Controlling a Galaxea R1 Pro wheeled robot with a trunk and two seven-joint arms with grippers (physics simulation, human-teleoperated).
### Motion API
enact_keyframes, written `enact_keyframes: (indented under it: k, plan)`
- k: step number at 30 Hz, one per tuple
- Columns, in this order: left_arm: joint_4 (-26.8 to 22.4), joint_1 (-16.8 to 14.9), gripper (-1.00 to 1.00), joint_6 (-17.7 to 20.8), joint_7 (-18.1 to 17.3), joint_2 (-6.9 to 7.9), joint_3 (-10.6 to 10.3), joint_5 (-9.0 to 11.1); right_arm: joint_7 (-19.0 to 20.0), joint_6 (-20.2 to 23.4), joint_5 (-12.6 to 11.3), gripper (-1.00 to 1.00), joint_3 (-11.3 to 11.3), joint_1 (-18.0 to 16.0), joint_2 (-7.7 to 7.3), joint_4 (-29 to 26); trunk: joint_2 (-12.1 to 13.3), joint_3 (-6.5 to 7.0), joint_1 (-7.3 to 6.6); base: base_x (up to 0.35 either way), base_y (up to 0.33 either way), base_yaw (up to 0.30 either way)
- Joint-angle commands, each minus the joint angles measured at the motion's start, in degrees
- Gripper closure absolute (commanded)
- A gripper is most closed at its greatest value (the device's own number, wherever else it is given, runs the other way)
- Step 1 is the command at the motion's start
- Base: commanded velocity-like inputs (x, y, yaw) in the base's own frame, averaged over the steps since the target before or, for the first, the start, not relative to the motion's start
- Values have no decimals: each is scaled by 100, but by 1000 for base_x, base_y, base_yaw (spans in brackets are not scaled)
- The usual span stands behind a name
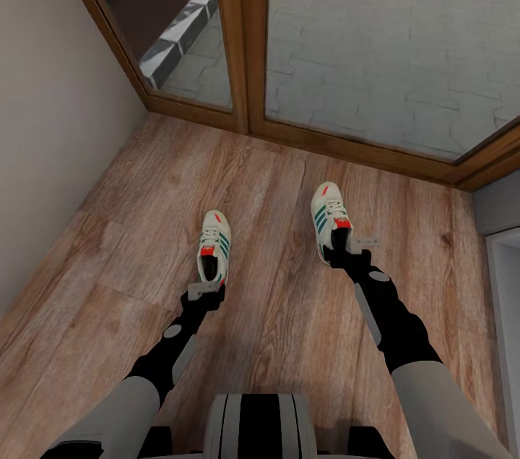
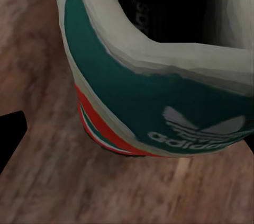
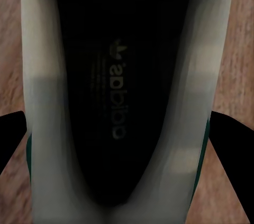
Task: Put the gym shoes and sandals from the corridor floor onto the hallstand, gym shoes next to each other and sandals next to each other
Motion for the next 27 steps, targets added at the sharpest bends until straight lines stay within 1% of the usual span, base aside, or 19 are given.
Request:
enact_keyframes:
  k: [1,6,15,25,26,27]
  plan:
    - [5,-2,-100,-14,-25,-4,17,39,-13,32,1,100,3,-1,-1,-8,-1,-3,-1,7,-1,0]
    - [5,-2,-100,-14,-25,-4,17,39,-13,32,1,100,0,-1,-1,-9,-1,-3,-1,89,-61,0]
    - [5,-2,-100,-15,-25,-5,17,39,-13,32,1,100,-11,-2,-1,-9,-1,-3,-1,167,-148,0]
    - [5,-2,-100,-15,-25,-5,17,39,-13,32,1,100,-12,-1,-1,-9,-1,-3,-1,34,-29,0]
    - [5,-2,100,-15,-25,-5,17,39,-13,32,1,100,-12,-1,-1,-9,-1,-3,-1,4,-4,0]
    - [5,-2,100,-14,-25,-5,17,39,-13,32,1,100,-12,-1,-1,-9,-1,-3,-1,3,-3,0]
